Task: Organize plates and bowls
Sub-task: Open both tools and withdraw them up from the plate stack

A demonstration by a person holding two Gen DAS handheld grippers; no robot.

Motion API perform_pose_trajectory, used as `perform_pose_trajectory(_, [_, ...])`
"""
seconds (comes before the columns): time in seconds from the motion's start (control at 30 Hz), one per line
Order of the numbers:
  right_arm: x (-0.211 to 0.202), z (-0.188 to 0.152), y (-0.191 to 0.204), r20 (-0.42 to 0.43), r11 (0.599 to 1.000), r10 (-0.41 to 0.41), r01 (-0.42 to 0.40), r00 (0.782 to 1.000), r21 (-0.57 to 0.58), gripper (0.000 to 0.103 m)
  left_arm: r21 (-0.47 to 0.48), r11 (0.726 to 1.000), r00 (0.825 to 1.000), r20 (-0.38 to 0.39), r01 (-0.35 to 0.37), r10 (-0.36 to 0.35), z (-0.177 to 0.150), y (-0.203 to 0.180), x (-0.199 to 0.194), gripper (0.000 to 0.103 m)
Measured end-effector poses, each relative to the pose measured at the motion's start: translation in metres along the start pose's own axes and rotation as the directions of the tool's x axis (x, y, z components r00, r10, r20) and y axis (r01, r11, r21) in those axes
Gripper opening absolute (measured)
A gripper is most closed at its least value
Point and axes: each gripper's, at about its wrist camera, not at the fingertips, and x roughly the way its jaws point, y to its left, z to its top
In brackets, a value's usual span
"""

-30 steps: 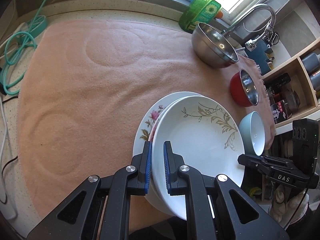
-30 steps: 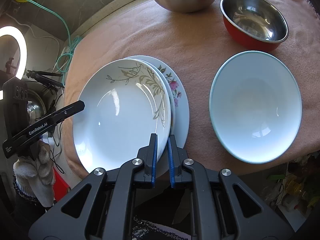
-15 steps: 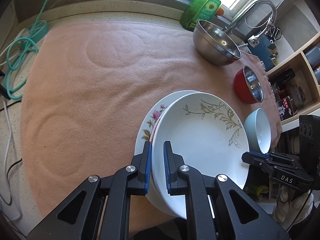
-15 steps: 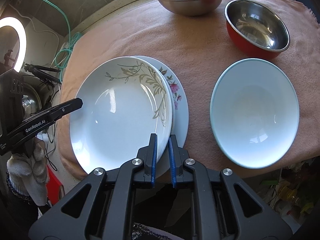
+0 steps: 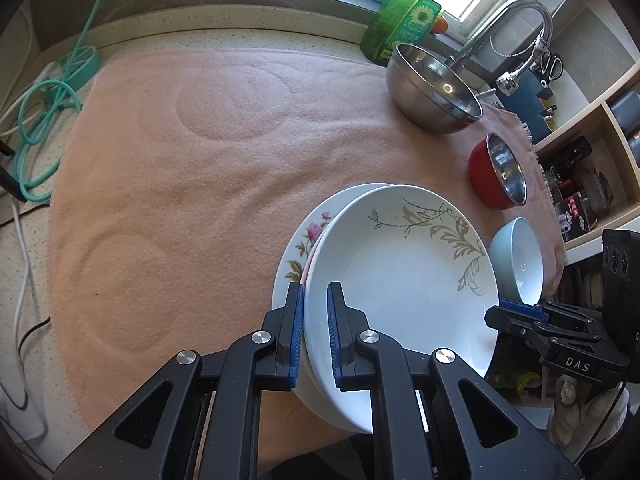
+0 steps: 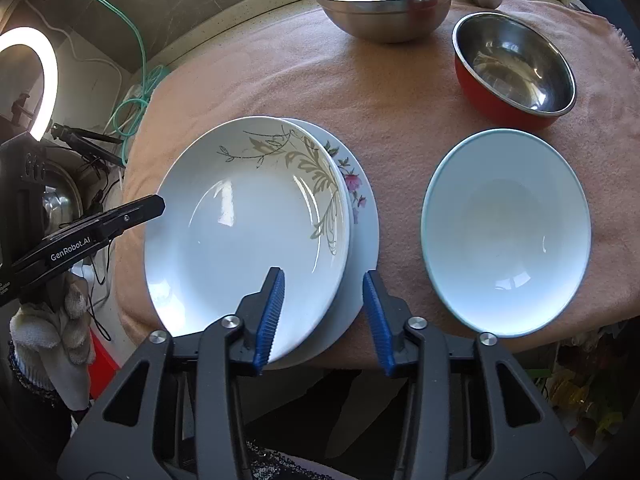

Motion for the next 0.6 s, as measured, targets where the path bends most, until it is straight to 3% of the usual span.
perform_pose_trajectory(0.23, [-0.006, -0.003, 0.005, 0.005, 1.0, -0.002, 0.002, 1.0, -0.021, 0.05, -0.01, 1.0, 1.0, 0.012, 0.002, -0.002, 0.001, 0.0, -0.006, 0.01])
perform_pose_trajectory(0.33, [-0.013, -0.004, 0.008, 0.024, 1.0, -0.003, 0.003, 1.0, -0.03, 0.057, -0.012, 1.0, 1.0, 0.024, 0.008, -0.008, 0.002, -0.001, -0.012, 0.011])
perform_pose_trajectory(0.53, [-0.036, -0.001, 0.016, 0.072, 0.998, 0.026, -0.022, 0.997, -0.064, 0.058, 0.001, 1.0, 0.998, 0.07, 0.01, -0.01, 0.007, -0.008, -0.03, 0.012])
perform_pose_trajectory(0.57, [-0.04, 0.0, 0.018, 0.083, 0.997, 0.032, -0.026, 0.996, -0.072, 0.061, 0.005, 1.0, 0.997, 0.077, 0.005, -0.006, 0.009, -0.01, -0.032, 0.015])
perform_pose_trajectory(0.6, [-0.045, 0.002, 0.019, 0.094, 0.996, 0.039, -0.031, 0.995, -0.08, 0.065, 0.011, 1.0, 0.997, 0.083, 0.001, -0.002, 0.01, -0.012, -0.035, 0.029])
